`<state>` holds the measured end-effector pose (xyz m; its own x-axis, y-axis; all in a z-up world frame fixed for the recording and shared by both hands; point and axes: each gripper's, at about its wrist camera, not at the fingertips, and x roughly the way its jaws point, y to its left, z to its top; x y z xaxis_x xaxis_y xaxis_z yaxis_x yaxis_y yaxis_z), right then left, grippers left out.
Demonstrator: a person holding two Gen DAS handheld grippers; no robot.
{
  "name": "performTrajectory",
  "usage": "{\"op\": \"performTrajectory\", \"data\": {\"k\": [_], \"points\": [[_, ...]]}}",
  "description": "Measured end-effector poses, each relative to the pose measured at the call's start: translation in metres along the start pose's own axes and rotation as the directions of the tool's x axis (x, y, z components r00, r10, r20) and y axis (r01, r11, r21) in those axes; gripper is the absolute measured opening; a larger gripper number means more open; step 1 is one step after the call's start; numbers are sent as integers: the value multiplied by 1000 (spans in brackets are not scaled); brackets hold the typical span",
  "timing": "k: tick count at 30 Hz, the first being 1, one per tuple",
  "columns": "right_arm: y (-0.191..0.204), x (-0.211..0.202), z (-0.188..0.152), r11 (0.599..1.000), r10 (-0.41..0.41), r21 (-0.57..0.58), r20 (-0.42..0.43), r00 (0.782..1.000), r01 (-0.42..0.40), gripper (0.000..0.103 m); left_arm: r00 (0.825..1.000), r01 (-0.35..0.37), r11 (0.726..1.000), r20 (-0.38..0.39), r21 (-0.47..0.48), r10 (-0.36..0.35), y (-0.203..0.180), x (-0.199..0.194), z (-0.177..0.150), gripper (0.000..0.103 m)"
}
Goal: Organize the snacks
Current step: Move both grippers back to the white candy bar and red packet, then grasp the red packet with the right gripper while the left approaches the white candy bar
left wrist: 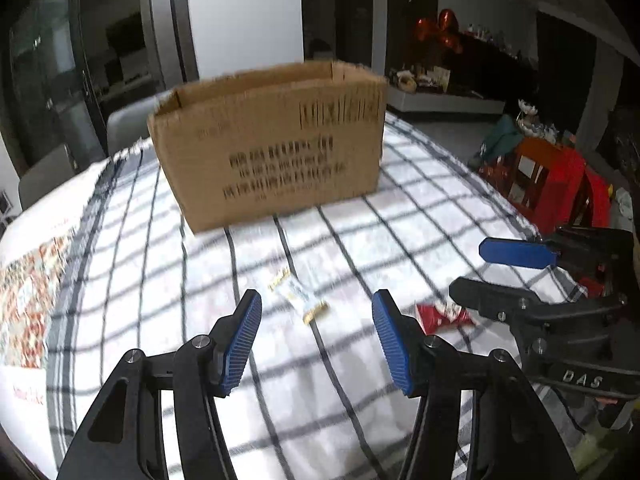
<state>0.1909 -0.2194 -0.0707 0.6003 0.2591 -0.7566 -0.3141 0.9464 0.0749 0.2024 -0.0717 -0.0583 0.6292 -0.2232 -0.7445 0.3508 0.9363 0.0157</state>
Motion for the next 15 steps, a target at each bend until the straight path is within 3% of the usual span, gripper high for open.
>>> {"op": "performTrajectory", "data": {"k": [7,15], "points": [[-4,21,-15,999,39,-28,-109,993,-42,45,997,32,999,-66,-7,-32,-10,17,-13,56],[-6,37,-20,988,7,-153,-181,983,-35,45,992,47,999,-116,-14,-48,-16,34,-17,56]]}}
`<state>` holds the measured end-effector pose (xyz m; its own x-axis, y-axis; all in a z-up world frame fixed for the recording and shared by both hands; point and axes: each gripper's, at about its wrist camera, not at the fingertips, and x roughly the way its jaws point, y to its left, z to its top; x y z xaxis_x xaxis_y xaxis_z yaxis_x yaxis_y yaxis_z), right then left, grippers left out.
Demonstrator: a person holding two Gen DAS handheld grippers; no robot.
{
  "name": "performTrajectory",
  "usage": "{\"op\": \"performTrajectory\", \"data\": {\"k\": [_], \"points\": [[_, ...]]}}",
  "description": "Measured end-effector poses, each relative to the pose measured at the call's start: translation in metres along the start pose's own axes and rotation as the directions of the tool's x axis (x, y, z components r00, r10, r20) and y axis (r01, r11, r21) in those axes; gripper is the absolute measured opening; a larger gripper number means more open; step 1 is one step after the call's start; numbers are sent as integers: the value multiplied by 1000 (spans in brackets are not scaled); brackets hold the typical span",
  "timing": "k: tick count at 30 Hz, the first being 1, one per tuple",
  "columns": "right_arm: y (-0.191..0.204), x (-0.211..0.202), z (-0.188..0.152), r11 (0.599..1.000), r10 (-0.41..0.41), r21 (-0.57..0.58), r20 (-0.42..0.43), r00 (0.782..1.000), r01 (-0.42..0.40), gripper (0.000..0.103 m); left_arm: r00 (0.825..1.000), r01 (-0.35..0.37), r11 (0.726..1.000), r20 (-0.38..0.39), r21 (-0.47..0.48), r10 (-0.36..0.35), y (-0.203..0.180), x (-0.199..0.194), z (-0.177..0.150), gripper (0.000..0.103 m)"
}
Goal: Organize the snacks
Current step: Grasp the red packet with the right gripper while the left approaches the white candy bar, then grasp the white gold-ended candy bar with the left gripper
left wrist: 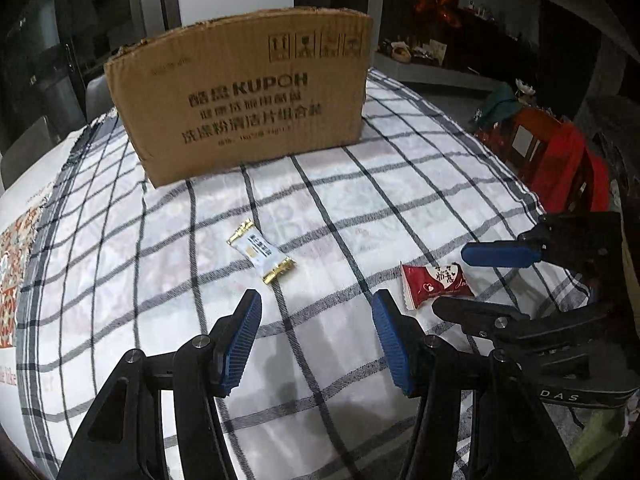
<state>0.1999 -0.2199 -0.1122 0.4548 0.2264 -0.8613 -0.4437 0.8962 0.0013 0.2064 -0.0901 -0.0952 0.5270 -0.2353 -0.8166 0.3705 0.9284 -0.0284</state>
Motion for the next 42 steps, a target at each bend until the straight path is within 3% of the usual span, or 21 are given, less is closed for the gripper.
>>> {"op": "performTrajectory", "data": {"k": [11,15,19,32,42], "points": [[1,20,9,992,31,-124,-42,999,-36,44,999,-5,1000,-39,-23,4,5,13,1,56],[-7,25,6,995,48,-83,-48,998,-52,30,999,-10,999,-47,-34,8,8,15,1,56],[-8,22,3,997,52,-57,-18,998,-53,24,999,-14,999,-47,-31,13,7,16,2,56],[-11,12,34,979,67,182,114,991,-87,24,999,-20,994,-37,-110,16,36,13,12,56],[-13,14,55,967,15,247,187,982,-62,24,999,-14,981,-36,-195,7,51,29,27,38]]}}
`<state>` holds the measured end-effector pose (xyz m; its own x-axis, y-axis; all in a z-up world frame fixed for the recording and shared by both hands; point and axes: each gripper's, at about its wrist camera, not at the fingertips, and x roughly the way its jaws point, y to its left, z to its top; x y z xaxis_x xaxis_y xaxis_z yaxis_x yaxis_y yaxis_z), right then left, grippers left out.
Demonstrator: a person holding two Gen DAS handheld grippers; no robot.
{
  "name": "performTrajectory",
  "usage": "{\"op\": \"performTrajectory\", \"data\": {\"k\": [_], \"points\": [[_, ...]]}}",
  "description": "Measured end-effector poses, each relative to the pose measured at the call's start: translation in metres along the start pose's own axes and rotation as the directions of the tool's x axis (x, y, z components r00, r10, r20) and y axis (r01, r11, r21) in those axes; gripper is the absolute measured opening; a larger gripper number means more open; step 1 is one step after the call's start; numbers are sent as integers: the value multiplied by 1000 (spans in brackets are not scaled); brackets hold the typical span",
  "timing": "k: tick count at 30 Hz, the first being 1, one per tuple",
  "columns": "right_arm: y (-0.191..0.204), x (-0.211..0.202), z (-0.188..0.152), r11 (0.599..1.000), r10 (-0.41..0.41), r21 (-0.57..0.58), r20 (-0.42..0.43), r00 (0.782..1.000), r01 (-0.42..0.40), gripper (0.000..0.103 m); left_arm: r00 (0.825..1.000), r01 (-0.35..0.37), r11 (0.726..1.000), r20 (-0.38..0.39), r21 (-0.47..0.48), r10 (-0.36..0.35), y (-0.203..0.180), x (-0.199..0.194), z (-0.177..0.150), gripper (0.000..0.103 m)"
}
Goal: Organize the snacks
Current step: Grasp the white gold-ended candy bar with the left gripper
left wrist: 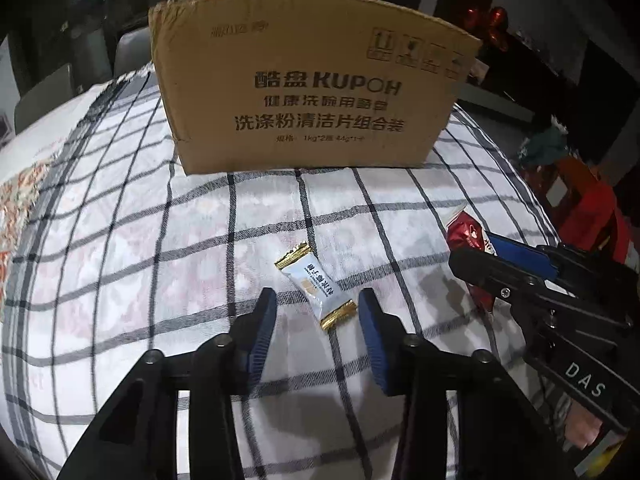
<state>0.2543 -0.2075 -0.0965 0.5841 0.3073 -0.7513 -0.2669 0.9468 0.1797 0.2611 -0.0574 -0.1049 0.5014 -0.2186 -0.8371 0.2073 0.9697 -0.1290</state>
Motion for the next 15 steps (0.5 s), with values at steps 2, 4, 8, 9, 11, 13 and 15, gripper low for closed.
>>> {"op": "performTrajectory", "data": {"k": [2,4,8,9,11,13,15], "points": [[-3,2,1,1000,9,21,3,1000,-10,24,1000,-5,1000,-8,-17,5,-1,6,1,37],[-6,4,2,999,18,39,5,1000,-19,24,1000,-17,1000,-9,-25,16,-3,10,2,32],[-8,7,0,999,11,39,10,1000,-11,24,999,-49,998,-8,-50,49,-6,17,4,30],[-8,8,0,999,11,42,9,1000,-12,24,998,-55,997,-5,-58,55,-6,19,4,28],[-11,8,-1,999,13,50,8,1000,-13,24,997,-72,994,-6,-86,72,-6,22,5,28],[-12,9,-1,998,13,55,8,1000,-14,24,997,-80,992,-11,-101,79,-6,26,5,28],[-13,10,-2,998,13,59,6,1000,-13,24,996,-90,991,-12,-102,89,-7,28,6,28]]}}
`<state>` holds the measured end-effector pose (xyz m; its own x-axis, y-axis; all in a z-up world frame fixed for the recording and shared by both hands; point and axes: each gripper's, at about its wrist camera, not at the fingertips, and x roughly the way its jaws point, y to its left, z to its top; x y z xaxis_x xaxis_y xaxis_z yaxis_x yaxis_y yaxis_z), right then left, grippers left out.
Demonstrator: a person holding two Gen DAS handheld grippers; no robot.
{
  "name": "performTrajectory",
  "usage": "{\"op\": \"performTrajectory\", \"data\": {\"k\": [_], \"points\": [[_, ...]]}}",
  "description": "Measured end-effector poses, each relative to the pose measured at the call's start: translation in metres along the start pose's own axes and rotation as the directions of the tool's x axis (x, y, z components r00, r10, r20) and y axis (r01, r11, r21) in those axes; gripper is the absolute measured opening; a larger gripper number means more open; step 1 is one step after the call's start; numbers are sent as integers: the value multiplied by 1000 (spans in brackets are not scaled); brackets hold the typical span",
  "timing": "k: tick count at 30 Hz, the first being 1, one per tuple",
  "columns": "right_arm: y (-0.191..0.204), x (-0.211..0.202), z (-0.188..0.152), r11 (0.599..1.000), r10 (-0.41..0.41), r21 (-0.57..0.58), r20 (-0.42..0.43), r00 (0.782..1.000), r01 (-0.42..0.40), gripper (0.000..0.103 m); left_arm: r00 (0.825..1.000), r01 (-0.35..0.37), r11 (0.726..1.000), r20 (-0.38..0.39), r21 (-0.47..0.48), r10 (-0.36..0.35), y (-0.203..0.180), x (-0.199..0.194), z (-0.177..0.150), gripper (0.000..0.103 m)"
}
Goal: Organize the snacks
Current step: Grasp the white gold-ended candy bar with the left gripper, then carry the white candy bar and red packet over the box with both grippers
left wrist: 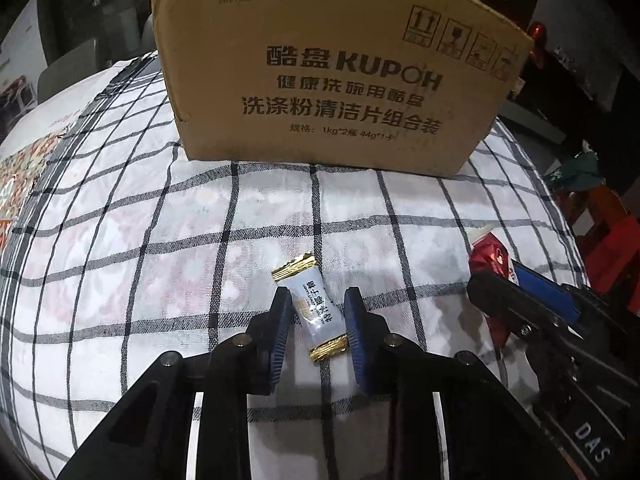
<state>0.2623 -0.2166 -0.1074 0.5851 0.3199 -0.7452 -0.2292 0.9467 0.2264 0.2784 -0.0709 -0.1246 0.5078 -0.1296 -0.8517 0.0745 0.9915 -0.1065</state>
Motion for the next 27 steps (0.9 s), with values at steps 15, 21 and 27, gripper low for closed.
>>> {"op": "performTrajectory", "data": {"k": [15,21,27], "points": [[6,1,0,1000,-3,-6,-6,1000,3,24,1000,25,1000,17,-2,-25,4,-3,-1,21],[9,-5,0,1000,0,-5,-5,1000,0,24,998,44,999,53,20,-45,6,-20,-2,21],[14,-16,5,1000,-5,0,13,1000,5,24,992,69,996,101,53,-74,7,-42,1,20]]}}
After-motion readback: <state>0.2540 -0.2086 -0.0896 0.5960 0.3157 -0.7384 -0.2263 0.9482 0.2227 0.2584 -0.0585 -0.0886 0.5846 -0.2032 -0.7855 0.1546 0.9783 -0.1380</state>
